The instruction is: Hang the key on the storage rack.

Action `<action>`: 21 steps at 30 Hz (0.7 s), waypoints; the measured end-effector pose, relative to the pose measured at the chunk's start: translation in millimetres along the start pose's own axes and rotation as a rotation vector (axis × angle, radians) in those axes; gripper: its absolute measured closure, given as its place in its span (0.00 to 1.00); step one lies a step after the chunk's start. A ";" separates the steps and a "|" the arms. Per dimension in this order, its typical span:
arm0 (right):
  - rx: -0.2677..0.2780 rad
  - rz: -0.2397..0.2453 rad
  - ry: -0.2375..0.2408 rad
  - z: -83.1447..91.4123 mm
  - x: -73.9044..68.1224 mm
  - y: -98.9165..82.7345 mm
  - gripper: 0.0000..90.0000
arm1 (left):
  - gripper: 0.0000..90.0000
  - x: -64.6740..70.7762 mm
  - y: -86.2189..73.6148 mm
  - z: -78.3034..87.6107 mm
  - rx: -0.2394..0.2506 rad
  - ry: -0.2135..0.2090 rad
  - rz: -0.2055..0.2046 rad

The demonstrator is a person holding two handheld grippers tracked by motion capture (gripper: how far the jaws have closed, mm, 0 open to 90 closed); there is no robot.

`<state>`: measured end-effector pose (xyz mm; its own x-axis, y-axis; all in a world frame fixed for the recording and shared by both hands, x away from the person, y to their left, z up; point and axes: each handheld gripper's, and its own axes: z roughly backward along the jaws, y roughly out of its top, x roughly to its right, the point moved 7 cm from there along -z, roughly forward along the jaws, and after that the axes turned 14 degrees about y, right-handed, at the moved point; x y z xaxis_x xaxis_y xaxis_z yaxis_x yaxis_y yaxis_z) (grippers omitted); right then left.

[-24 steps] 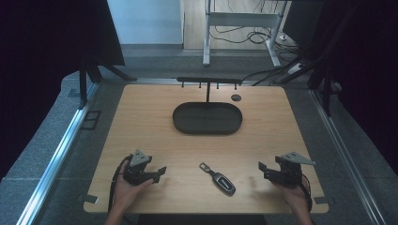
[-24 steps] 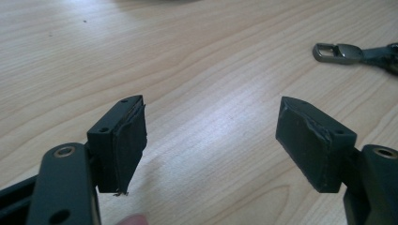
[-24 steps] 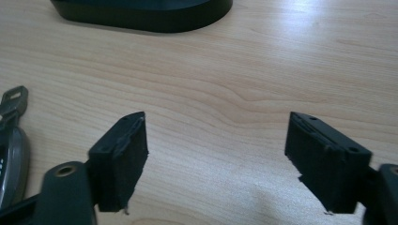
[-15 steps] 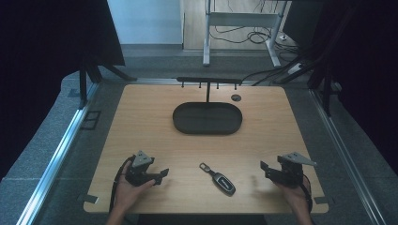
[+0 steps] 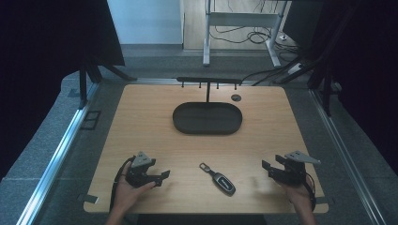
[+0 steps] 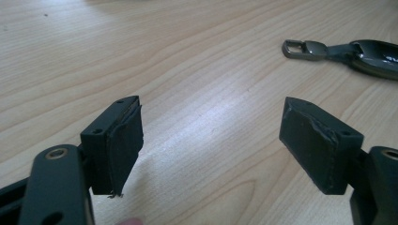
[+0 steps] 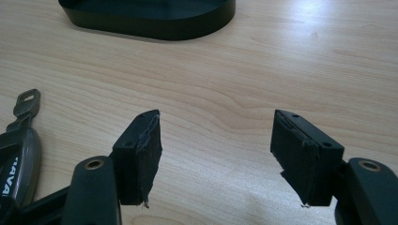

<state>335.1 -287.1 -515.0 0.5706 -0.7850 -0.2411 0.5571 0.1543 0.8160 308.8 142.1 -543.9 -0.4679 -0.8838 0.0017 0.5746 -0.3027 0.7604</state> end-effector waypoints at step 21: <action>0.026 0.061 0.084 8.4 -24.7 25.6 0.42 | 0.26 0.6 0.8 3.2 0.018 0.020 0.007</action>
<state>330.1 -268.8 -483.7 0.6519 -0.7216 -0.2331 0.5048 0.1836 0.8435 306.8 142.5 -541.2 -0.4503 -0.8929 -0.0056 0.5654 -0.2900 0.7722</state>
